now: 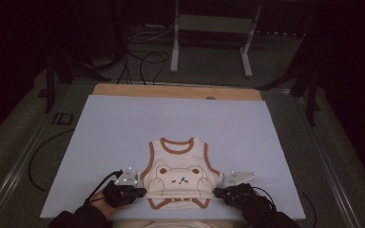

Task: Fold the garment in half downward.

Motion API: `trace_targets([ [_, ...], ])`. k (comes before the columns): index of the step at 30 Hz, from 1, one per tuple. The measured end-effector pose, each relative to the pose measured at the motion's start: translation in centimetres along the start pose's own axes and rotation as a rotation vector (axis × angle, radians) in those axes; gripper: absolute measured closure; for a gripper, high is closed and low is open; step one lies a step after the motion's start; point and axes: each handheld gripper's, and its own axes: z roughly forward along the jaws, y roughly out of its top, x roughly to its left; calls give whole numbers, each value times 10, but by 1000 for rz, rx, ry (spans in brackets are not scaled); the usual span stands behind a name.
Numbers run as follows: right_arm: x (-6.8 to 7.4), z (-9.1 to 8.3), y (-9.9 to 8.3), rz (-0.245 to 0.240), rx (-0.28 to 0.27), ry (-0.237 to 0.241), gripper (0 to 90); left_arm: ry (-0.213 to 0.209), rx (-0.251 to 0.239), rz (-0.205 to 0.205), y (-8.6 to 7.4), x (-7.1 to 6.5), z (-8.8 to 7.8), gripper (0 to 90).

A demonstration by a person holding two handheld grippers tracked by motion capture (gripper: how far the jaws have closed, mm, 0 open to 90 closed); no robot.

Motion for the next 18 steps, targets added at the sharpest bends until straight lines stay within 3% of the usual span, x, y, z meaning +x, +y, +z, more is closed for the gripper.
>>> trace_targets([
  [2,0,0,1,8,0,25,726,-15,-5,-1,0,0,0,797],
  [3,0,0,1,8,0,25,726,-17,-4,1,0,0,-1,797],
  [5,1,-2,2,8,-3,45,642,-7,-1,14,2,-3,-1,701],
  [10,-2,-9,6,31,-51,31,428,-17,-21,11,4,-4,-5,558],
  [11,-2,-9,6,31,-51,31,428,-17,-21,11,4,-4,-5,519],
  [12,-3,-14,7,34,-77,22,350,-29,-29,16,6,-4,-7,468],
  [18,-3,-20,11,44,-123,20,217,-45,-26,8,10,-5,-10,236],
])
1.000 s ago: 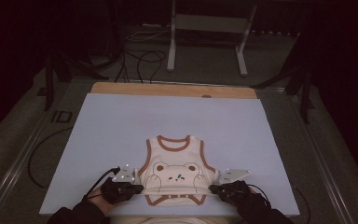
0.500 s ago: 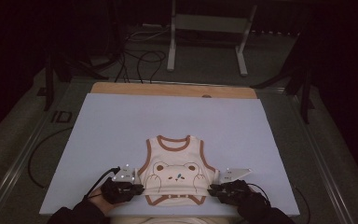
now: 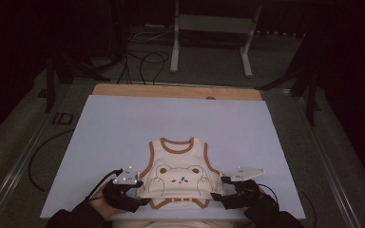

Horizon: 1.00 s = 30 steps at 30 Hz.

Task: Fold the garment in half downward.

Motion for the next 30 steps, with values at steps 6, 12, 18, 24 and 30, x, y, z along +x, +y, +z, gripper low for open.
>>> trace_targets([
  [6,1,-10,7,-6,-45,8,129,-34,-21,29,5,-3,-10,8],
  [12,2,-14,11,-12,-66,17,110,-39,-42,32,11,0,-19,2],
  [18,0,-20,18,-41,-69,3,101,-46,-51,60,23,3,-30,2],
  [24,-4,-27,37,-80,-87,-21,101,-46,-60,78,37,11,-38,2],
  [30,-9,-33,54,-102,-97,-38,102,-35,-75,86,47,18,-42,2],
])
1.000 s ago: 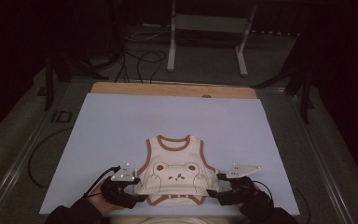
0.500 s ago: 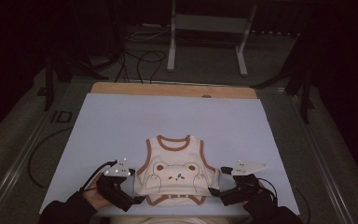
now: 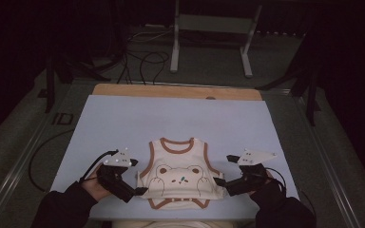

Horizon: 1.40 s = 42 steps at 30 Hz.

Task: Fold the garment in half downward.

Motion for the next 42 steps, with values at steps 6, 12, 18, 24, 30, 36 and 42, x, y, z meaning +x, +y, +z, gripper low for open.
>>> trace_targets([
  [6,-10,-1,23,-27,-27,-25,109,-2,-18,8,16,15,-5,2],
  [12,-17,5,36,-47,-23,-30,109,6,-25,12,24,23,-8,3],
  [18,-23,20,51,-63,-23,-16,108,17,-23,25,33,34,-9,2],
  [24,-31,33,60,-69,-16,9,108,42,-26,44,41,44,-10,3],
  [30,-40,47,67,-83,7,3,107,46,-21,44,45,55,-5,2],
  [36,-53,63,70,-70,9,-3,108,48,-17,37,47,65,6,3],
  [42,-63,76,70,-47,13,2,108,45,-14,22,50,76,19,3],
])
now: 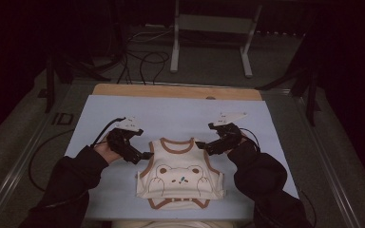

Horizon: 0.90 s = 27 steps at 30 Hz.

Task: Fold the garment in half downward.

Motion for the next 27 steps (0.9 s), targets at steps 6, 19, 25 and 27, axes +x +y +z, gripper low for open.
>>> trace_targets([
  [6,-10,15,-2,3,21,2,115,-3,4,1,0,8,17,3],
  [19,-26,44,-18,37,88,37,103,39,30,-45,-11,25,44,8],
  [25,-31,51,-27,52,93,45,103,25,56,-81,-16,28,58,9],
  [27,-32,53,-29,58,99,47,103,22,65,-90,-17,30,61,8],
])
